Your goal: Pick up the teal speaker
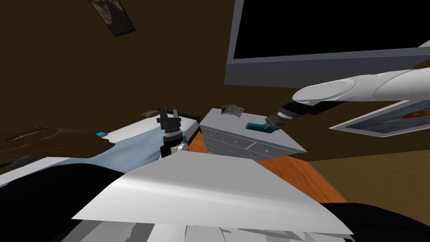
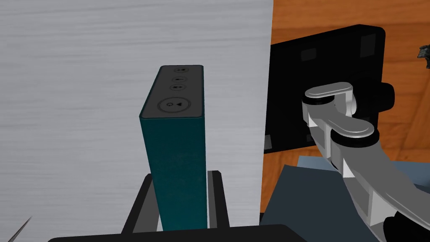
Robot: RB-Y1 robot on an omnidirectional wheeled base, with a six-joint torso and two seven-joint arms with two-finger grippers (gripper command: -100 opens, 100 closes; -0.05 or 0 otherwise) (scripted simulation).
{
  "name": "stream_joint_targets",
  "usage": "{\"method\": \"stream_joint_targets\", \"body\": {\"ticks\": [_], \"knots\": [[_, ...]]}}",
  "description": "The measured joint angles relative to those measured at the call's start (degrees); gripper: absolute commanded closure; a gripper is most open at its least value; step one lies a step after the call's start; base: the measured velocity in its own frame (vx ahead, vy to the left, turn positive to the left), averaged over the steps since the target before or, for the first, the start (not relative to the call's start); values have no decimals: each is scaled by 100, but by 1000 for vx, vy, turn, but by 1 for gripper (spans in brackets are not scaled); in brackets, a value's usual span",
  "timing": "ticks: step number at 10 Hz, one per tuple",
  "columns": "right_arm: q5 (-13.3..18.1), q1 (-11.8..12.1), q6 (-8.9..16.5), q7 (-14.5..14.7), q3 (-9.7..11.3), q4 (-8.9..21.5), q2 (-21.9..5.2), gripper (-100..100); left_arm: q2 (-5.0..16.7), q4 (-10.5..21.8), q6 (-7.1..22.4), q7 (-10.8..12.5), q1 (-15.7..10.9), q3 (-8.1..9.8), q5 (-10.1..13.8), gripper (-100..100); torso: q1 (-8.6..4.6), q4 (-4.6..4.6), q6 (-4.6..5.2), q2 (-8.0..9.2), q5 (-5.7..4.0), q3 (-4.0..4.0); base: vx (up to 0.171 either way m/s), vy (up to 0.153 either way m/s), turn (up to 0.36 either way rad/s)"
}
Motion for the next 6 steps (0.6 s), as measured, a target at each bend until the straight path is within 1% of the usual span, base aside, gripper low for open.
{"method": "stream_joint_targets", "body": {"ticks": [1,2,3,4,5,6], "knots": [[-42,183,35,-6,-123,-2,-63,100,0,0,0,0,0,0,0,0,4,0,1,1,1,1,-2,0,12],[-48,301,52,-5,-166,-8,-73,100,0,0,0,0,0,0,0,0,7,1,4,2,3,2,-4,-29,-116],[-203,437,86,-3,-315,1,-229,100,0,0,0,0,0,0,0,0,6,4,0,3,6,4,-8,-37,-56],[-346,650,122,24,-522,63,-401,100,0,0,0,0,0,0,0,0,6,4,-3,3,4,3,-4,-17,20],[-390,884,185,41,-653,68,-463,100,0,0,0,0,0,0,0,0,6,1,-1,3,2,2,0,0,0],[-392,912,199,44,-662,62,-467,0,0,0,0,0,0,0,0,0,10,6,1,5,7,6,0,0,0]]}}
